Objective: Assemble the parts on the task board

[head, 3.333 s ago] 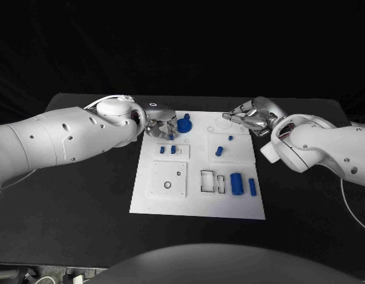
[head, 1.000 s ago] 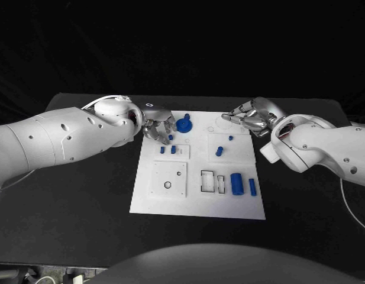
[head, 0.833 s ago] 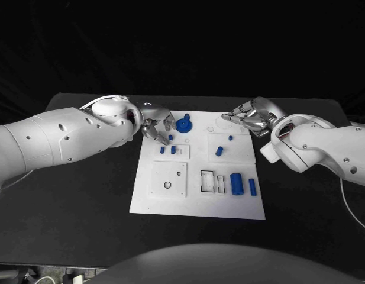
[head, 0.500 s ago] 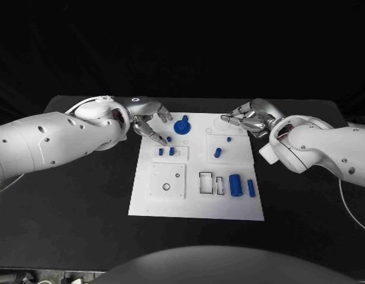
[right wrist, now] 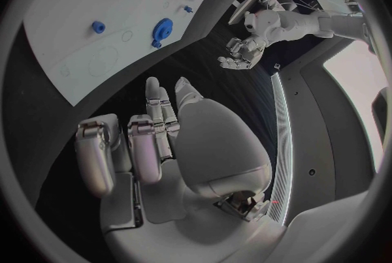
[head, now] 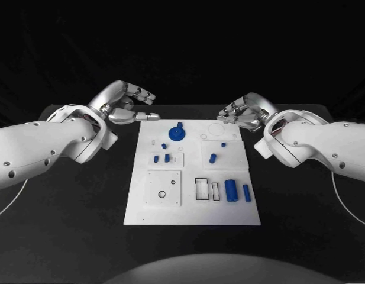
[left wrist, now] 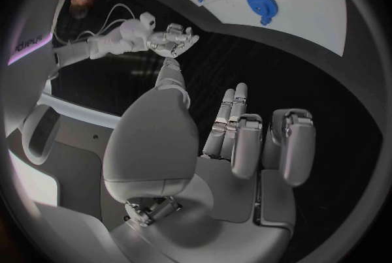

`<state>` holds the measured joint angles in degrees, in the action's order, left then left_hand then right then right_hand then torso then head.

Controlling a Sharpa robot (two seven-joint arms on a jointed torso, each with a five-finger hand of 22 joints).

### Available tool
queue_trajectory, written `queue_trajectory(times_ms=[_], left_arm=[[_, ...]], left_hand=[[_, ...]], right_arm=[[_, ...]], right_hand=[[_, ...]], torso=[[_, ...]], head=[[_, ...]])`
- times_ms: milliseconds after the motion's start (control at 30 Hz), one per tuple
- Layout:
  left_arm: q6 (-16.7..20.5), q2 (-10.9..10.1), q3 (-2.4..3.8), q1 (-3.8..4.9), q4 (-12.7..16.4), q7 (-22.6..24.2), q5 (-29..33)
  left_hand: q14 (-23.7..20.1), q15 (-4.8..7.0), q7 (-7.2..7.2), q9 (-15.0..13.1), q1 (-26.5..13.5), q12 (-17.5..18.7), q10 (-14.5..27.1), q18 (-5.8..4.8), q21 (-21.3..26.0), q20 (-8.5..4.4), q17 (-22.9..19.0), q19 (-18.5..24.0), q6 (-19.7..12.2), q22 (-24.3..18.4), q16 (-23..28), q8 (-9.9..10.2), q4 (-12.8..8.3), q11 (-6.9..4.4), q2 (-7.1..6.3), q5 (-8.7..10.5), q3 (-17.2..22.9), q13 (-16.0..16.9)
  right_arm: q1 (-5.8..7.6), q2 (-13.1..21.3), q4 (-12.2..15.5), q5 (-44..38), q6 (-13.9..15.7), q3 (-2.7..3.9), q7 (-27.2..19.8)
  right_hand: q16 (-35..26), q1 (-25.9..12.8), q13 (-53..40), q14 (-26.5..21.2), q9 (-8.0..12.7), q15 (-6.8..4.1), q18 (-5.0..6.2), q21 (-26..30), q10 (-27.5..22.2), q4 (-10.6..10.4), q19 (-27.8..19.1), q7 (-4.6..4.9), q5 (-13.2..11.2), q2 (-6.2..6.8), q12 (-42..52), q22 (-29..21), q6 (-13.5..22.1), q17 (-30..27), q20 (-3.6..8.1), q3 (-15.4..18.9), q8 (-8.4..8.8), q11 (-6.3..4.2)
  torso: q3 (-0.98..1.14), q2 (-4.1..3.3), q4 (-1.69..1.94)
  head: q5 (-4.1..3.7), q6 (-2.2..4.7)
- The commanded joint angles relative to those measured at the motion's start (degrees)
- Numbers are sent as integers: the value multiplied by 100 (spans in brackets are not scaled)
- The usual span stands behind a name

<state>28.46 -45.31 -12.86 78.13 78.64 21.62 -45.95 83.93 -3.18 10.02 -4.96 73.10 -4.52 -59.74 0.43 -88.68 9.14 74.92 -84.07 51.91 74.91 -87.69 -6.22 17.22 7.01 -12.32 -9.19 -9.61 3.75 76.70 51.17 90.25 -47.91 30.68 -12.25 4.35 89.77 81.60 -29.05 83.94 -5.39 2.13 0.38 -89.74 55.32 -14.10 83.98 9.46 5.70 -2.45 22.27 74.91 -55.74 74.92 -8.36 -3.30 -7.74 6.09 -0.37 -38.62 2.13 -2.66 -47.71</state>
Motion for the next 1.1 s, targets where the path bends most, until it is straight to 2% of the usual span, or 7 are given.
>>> queue_trajectory(times_ms=[33,167,267,400,500,733,1100], left_arm=[[565,-30,-8,-25,182,584,2027],[641,-67,-16,-102,380,689,2495],[652,-76,-21,-147,490,722,2673],[666,-83,-25,-180,595,729,2796],[685,-86,-26,-194,644,735,2845],[720,-78,-28,-205,627,729,2872],[732,-69,-31,-212,609,707,2878]], left_hand=[[435,7,10,-5,5,-33,-46,-8,-12,14,1086,-478,47,1463,-33,-38,-1,-3,79,-26,57,5],[417,9,8,-3,-14,-26,-51,4,30,10,1047,-437,53,1446,-14,-32,-1,-5,124,-27,89,1],[418,11,7,-1,-42,-21,-60,5,34,8,1050,-435,57,1445,-16,-25,-3,-7,175,-22,126,0],[418,13,6,2,-54,-15,-69,5,36,5,1053,-433,60,1445,-17,-16,-6,-8,231,-15,170,-2],[423,15,4,4,-59,-8,-80,4,32,2,1068,-438,68,1447,-24,-8,-9,-11,318,1,232,-3],[429,15,5,6,-64,2,-81,2,26,0,1081,-444,70,1449,-31,1,-11,-10,382,15,277,-4],[427,14,6,10,-55,16,-81,4,32,-1,1076,-440,71,1447,-29,14,-17,-9,476,34,339,-5]], right_arm=[[17,-29,-108,-1123,-192,-2,-169],[29,-54,-242,-1926,-353,1,-58],[32,-53,-304,-2355,-533,3,52],[31,-37,-335,-2810,-847,4,237],[24,-31,-353,-3229,-1198,4,436],[-1,-86,-399,-3657,-1676,4,699],[-121,-250,-521,-3881,-2029,4,861]], right_hand=[[23,146,498,606,-12,57,-38,-26,44,23,602,-16,-93,77,-452,1509,-103,1508,-54,-46,-22,15],[23,298,1126,606,24,110,-38,-26,24,70,602,-18,-223,180,-943,1509,-119,1508,-112,-50,97,82],[23,347,1476,606,80,151,-38,-26,80,101,602,-114,-264,233,-1143,1509,-30,1508,-163,-25,238,131],[23,404,1648,606,100,150,-38,-26,127,142,602,-172,-274,267,-1227,1509,-34,1508,-155,-19,285,107],[23,428,1770,606,112,127,-38,-26,157,158,602,-224,-286,288,-1293,1509,-52,1508,-140,-10,310,90],[23,398,1895,606,124,85,-38,-26,139,132,602,-218,-298,301,-1381,1509,-61,1508,-108,29,339,60],[23,402,2011,606,132,-13,-38,-26,156,108,602,-179,-301,275,-1452,1509,-69,1508,-24,55,362,-10]], torso=[[-16,-10,1],[-19,-9,-3],[-20,-13,0],[-19,-10,2],[-15,0,2],[-7,3,-1],[-8,-4,-3]], head=[[-167,42],[-246,58],[-277,63],[-322,44],[-315,26],[-310,24],[-277,43]])
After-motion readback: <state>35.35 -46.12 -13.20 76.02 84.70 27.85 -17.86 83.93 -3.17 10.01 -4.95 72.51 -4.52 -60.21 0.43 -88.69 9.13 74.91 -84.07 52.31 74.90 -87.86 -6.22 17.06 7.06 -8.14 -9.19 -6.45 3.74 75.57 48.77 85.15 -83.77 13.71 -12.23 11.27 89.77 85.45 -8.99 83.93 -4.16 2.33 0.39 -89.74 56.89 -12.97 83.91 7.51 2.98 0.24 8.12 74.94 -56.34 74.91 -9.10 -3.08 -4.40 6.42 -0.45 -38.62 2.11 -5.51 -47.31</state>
